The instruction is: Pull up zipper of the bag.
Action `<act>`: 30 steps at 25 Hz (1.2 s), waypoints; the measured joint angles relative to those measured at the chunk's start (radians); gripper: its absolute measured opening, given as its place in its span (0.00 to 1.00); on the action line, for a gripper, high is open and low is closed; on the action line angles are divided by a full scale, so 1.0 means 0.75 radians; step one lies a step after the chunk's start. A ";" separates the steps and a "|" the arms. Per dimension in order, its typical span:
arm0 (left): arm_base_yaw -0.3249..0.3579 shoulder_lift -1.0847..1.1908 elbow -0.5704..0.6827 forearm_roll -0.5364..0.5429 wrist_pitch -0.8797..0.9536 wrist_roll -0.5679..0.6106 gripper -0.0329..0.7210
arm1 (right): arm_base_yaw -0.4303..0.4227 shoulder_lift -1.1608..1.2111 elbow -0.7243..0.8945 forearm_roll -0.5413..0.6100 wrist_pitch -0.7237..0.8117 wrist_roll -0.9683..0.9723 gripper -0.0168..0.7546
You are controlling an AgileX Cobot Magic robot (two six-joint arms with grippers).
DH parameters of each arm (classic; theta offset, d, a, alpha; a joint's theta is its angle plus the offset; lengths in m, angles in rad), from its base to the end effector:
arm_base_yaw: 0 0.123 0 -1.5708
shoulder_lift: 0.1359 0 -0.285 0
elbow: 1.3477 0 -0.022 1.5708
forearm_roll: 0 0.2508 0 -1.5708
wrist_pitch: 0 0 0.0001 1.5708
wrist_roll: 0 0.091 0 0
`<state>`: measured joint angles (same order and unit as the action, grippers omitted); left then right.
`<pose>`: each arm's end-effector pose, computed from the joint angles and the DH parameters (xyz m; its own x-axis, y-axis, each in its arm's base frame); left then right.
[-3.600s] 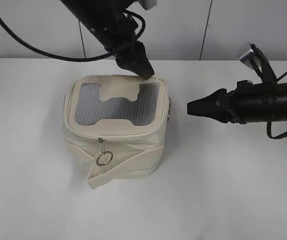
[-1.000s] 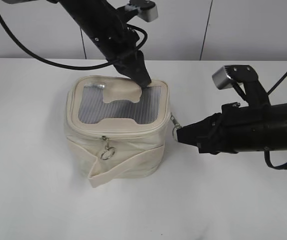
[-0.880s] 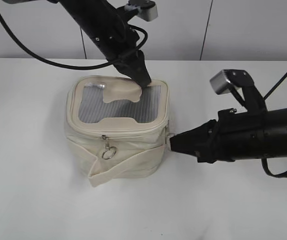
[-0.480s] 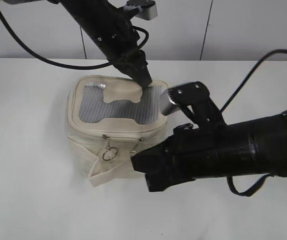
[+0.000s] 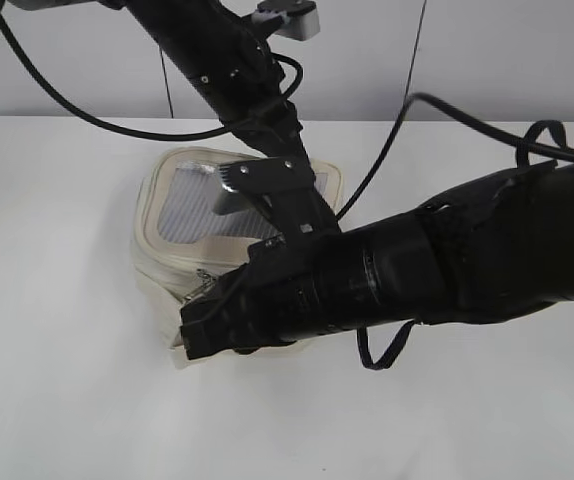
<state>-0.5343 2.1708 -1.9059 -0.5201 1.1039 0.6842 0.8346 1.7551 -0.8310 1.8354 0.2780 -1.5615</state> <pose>0.3837 -0.2740 0.2349 -0.4890 0.7252 -0.4848 0.8715 0.4300 -0.2358 0.2087 0.2663 0.1614 -0.6814 -0.3497 -0.6430 -0.6795 0.6287 0.3782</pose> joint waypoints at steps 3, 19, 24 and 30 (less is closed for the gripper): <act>0.001 0.000 0.000 -0.022 -0.017 -0.017 0.18 | 0.000 -0.028 0.008 -0.120 0.002 0.171 0.16; 0.034 -0.436 0.006 0.030 0.096 -0.336 0.38 | -0.334 -0.772 0.211 -1.931 0.521 1.889 0.59; -0.044 -0.852 0.206 0.266 0.056 -0.548 0.36 | -0.350 -1.138 0.211 -2.306 0.890 2.092 0.59; -0.093 -1.536 0.808 0.462 -0.012 -0.821 0.36 | -0.350 -1.605 0.254 -2.355 1.107 2.105 0.58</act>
<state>-0.6038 1.0188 -1.3002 -0.1734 1.0952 0.0688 0.5723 0.5512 -0.6405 0.0695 1.1085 0.0176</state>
